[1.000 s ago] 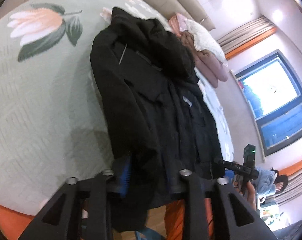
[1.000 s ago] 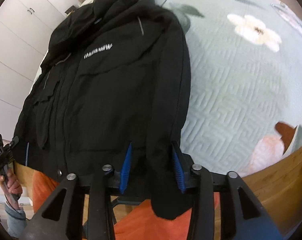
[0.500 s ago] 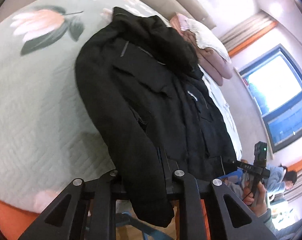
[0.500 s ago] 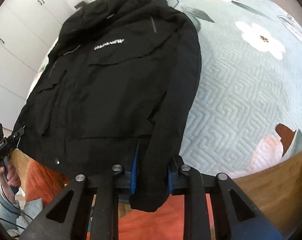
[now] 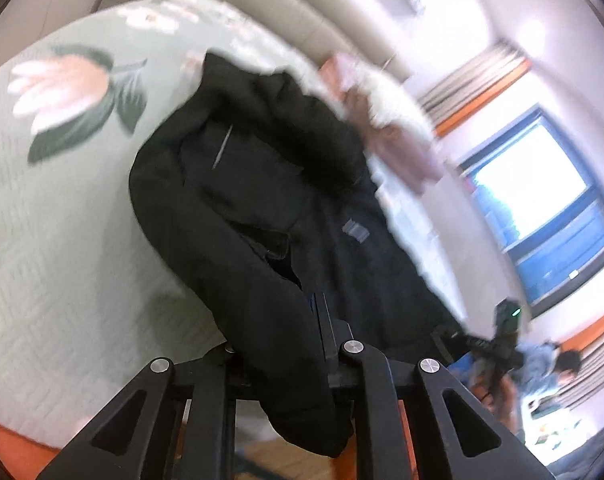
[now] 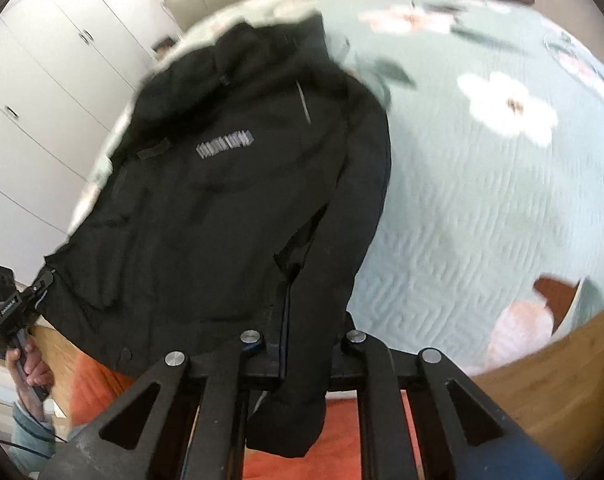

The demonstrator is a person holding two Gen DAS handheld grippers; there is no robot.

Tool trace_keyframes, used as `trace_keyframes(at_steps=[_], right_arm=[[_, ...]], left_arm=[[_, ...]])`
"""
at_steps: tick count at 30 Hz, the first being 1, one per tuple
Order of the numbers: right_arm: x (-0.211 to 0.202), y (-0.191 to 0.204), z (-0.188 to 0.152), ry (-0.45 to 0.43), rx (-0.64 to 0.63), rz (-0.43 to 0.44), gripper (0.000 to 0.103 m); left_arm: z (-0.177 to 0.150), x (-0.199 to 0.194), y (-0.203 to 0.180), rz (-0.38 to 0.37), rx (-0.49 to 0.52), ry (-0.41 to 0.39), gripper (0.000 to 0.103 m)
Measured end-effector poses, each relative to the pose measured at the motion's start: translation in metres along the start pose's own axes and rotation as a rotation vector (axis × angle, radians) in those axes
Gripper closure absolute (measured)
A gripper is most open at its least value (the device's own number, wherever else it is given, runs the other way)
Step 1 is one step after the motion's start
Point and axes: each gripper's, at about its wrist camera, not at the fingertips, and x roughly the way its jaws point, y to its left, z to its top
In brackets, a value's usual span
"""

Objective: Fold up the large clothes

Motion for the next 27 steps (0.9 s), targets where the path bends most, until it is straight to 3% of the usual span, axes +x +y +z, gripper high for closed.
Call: trace_keyframes(at_steps=[7, 10, 13, 17, 22, 27], right_arm=[[-0.051, 0.016, 0.082, -0.163, 0.011, 0.160, 0.088], [-0.065, 0.019, 0.131, -0.245, 0.016, 0.174, 0.088], [-0.061, 0.018, 0.183, -0.297, 0.037, 0.193, 0.088], [-0.028, 0.014, 0.254, -0.293, 0.083, 0.202, 0.087], [0.049, 0.006, 0.345, -0.241, 0.082, 0.150, 0.086], [0.122, -0.015, 0.403, -0.153, 0.130, 0.143, 0.086]], left_arm=[[0.080, -0.021, -0.035, -0.115, 0.043, -0.155, 0.087], [0.131, -0.018, -0.043, -0.115, 0.074, -0.218, 0.086], [0.181, -0.003, -0.035, -0.155, 0.025, -0.259, 0.082], [0.244, 0.047, -0.021, -0.107, 0.012, -0.270, 0.080], [0.316, 0.125, 0.020, -0.086, -0.044, -0.250, 0.079], [0.356, 0.184, 0.061, -0.069, -0.149, -0.196, 0.079]])
